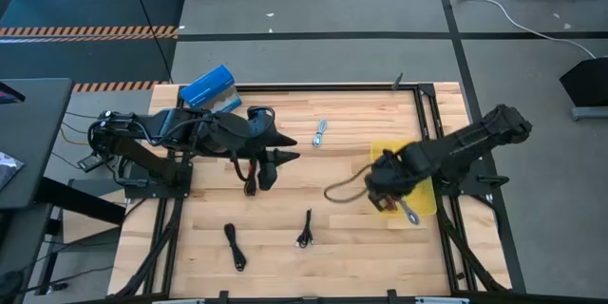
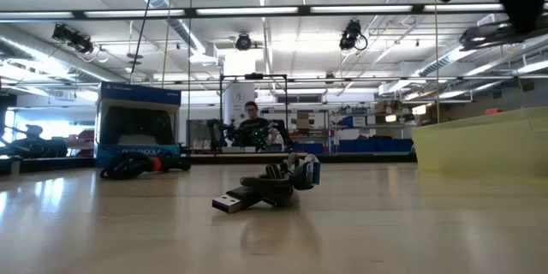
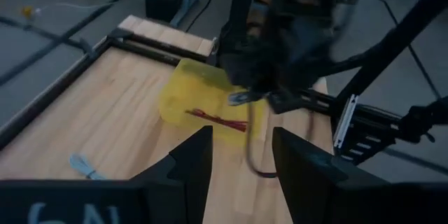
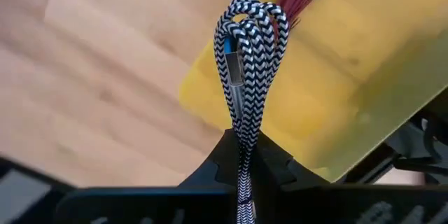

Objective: Pick and place USB-C Cables
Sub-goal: Put the white stripe charger cable into the yellow bin, then put the top black charger cable into the yellow bin

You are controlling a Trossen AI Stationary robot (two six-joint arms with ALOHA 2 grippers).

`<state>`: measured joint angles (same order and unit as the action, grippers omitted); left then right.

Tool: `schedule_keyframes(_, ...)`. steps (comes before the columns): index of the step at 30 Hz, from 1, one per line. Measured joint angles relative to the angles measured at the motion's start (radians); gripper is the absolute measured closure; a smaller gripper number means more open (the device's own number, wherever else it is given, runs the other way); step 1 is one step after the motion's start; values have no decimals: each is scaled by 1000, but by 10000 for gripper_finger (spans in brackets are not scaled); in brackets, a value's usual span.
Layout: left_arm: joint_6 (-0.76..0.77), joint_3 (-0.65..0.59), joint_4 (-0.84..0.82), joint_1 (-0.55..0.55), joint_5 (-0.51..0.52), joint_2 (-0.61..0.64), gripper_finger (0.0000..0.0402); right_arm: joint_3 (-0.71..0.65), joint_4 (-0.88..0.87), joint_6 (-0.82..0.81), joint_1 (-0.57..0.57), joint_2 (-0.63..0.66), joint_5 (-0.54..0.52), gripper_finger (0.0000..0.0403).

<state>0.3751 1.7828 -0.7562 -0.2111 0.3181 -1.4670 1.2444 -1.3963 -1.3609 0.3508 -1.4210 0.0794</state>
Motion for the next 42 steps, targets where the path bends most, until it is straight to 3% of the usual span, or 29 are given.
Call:
schedule_keyframes(10, -131, 0, 4, 1, -55, 0, 246, -135, 89, -9, -213, -1, 29, 387)
schedule_keyframes(26, -117, 0, 3, -1, -80, 0, 246, -294, 132, 10, -330, -1, 80, 383)
schedule_keyframes(31, -88, 0, 3, -1, -80, 0, 246, -325, 125, -45, -351, -1, 70, 322)
schedule_keyframes(37, -64, 0, 3, -1, -80, 0, 246, -325, 124, 34, -352, -1, 23, 245)
schedule_keyframes(42, 3, 0, 1, 10, -79, 0, 246, -294, 129, 174, -352, -1, 19, 210)
